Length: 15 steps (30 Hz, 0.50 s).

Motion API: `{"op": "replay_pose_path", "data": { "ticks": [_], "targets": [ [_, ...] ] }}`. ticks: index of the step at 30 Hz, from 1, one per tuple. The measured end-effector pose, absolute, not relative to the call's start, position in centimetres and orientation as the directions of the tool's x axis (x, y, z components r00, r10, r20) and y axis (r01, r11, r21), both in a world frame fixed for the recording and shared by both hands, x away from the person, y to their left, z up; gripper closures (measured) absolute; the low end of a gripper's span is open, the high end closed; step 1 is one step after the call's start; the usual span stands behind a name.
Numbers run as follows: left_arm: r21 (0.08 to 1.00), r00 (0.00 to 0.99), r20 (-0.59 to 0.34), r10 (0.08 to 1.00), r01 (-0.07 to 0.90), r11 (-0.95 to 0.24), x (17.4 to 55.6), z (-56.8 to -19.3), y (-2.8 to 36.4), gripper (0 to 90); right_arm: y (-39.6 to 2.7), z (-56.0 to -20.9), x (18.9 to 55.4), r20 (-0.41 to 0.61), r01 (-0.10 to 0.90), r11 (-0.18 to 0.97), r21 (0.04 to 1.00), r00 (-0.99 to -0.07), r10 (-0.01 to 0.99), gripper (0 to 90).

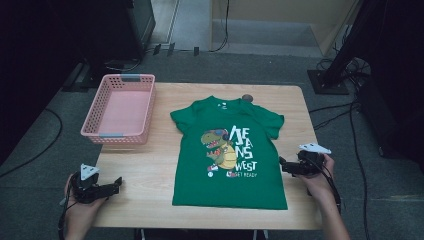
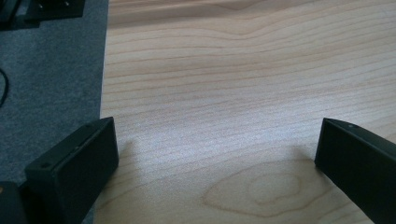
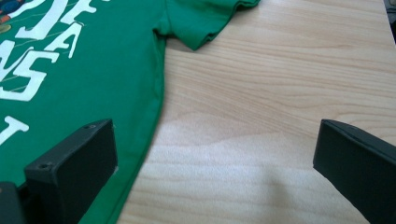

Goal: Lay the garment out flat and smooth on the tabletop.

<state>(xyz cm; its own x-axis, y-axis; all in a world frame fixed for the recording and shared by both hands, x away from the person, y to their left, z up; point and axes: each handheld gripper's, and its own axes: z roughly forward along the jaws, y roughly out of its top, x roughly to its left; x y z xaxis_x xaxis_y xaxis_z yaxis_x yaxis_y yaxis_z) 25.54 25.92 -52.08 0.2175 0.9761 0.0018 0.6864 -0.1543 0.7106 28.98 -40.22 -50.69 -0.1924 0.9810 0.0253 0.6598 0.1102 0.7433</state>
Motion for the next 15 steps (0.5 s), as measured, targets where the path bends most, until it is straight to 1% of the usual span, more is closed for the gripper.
{"op": "replay_pose_path", "data": {
  "ticks": [15],
  "targets": [
    [0.711, 0.215, 0.001, 0.977, 0.687, -0.152, 25.5, -52.1, 25.9, 0.0, -41.5, -51.0, 26.9, 0.041, 0.676, 0.09, 0.731, -0.176, 0.984, 0.0]
  ]
}}
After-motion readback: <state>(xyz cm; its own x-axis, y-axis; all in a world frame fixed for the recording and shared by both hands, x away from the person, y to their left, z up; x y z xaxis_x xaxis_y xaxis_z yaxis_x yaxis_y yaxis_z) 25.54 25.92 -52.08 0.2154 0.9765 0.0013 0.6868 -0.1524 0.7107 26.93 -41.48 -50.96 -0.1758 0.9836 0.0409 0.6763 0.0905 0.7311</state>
